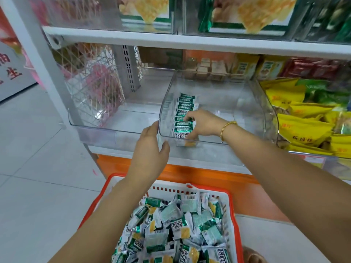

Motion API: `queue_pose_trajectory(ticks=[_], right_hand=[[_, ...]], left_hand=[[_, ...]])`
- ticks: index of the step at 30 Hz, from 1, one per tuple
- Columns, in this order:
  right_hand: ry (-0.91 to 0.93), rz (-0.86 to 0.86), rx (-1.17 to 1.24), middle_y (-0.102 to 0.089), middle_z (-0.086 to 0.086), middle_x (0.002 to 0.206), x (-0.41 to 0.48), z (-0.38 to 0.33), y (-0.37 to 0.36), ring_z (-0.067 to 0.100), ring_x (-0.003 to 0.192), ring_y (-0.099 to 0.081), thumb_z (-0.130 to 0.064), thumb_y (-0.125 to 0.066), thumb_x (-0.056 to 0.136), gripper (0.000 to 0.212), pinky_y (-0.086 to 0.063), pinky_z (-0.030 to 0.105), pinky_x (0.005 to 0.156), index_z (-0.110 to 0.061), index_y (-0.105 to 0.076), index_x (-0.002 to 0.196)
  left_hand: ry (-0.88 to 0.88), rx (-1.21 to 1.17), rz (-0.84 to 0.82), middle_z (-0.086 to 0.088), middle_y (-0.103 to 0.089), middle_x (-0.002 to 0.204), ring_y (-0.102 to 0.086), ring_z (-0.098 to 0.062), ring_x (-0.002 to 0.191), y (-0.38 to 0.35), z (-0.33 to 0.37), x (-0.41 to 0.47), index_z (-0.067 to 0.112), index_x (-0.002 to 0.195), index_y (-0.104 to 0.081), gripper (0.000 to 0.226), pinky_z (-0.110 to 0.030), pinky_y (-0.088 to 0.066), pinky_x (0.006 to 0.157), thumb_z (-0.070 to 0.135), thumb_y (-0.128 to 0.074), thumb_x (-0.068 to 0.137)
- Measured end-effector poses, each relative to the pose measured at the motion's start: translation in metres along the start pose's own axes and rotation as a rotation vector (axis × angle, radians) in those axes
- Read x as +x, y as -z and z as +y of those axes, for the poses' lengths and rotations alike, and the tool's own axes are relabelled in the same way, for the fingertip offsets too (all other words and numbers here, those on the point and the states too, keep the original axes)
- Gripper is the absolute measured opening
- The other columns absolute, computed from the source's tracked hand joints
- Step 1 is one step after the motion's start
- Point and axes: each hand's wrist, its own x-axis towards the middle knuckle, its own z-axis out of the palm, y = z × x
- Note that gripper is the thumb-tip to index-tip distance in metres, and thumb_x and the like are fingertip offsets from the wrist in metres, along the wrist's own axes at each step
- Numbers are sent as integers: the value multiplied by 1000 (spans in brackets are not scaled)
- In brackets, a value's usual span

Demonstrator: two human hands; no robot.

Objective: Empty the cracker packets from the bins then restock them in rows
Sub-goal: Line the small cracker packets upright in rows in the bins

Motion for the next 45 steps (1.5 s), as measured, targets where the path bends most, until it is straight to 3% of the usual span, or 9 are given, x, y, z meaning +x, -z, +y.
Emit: queue_pose_trajectory(ticks=[8,12,16,23,29,34,40,43,45], right_hand=[[-274,126,198,-52,11,129,4,2,-11,28,117,-51,-19,-90,61,91,-45,31,93,-6,-37,134],[-337,-90,241,-68,14,112,9,-3,-9,21,89,-62,-22,-83,73,37,-53,30,88,-7,-59,97],[-351,-118,398,-64,11,96,16,-16,-9,22,89,-63,-16,-77,80,25,-55,36,91,-7,-54,81],[-309,-80,301,-58,7,127,-7,-13,5,23,111,-58,-32,-70,86,51,-48,28,92,-4,-56,126],[-18,358,318,-51,-3,63,-87,-22,8,8,58,-46,-30,-69,87,25,-35,20,53,-13,-58,71],[-12,65,293,-59,-5,70,-147,-1,-64,2,60,-49,-27,-73,82,23,-38,16,55,-7,-66,77],[-156,-507,79,-69,11,111,-170,43,-158,22,100,-65,-23,-75,82,35,-48,25,83,0,-70,107],[-95,-657,-92,-53,12,63,-174,48,-183,26,57,-50,-31,-77,78,40,-41,31,52,3,-57,73],[-68,-689,-162,-37,6,60,-177,47,-189,20,52,-35,-36,-79,76,42,-28,30,49,-8,-49,72]], left_hand=[[28,-55,-19,-3,-41,145,-45,-19,128,1,-1,2,17,147,-32,57,-18,-31,97,13,-53,94],[71,-148,-14,-2,-45,143,-49,-20,124,2,-1,5,19,144,-38,53,-19,-34,93,12,-54,94],[73,-201,-20,0,-46,141,-50,-16,121,4,-2,5,20,142,-42,50,-17,-34,90,10,-53,94],[78,-227,19,5,-48,139,-47,-3,113,10,0,-6,18,141,-44,47,-5,-35,86,10,-52,95],[57,-150,-44,11,-63,86,-57,2,79,-2,-9,-35,17,94,-63,9,0,-39,63,13,-56,93],[156,46,-406,-8,-69,91,-57,-16,77,-45,-45,-69,12,93,-64,10,-20,-43,66,16,-55,94],[354,186,-750,-7,-39,148,-46,-22,127,-94,-110,-111,12,141,-39,55,-30,-42,97,19,-61,91],[370,193,-795,-6,-30,153,-43,-25,129,-101,-121,-121,15,147,-29,64,-30,-42,91,18,-61,91],[362,188,-805,-5,-32,152,-45,-24,128,-106,-124,-123,15,147,-28,65,-26,-40,88,20,-62,92]])
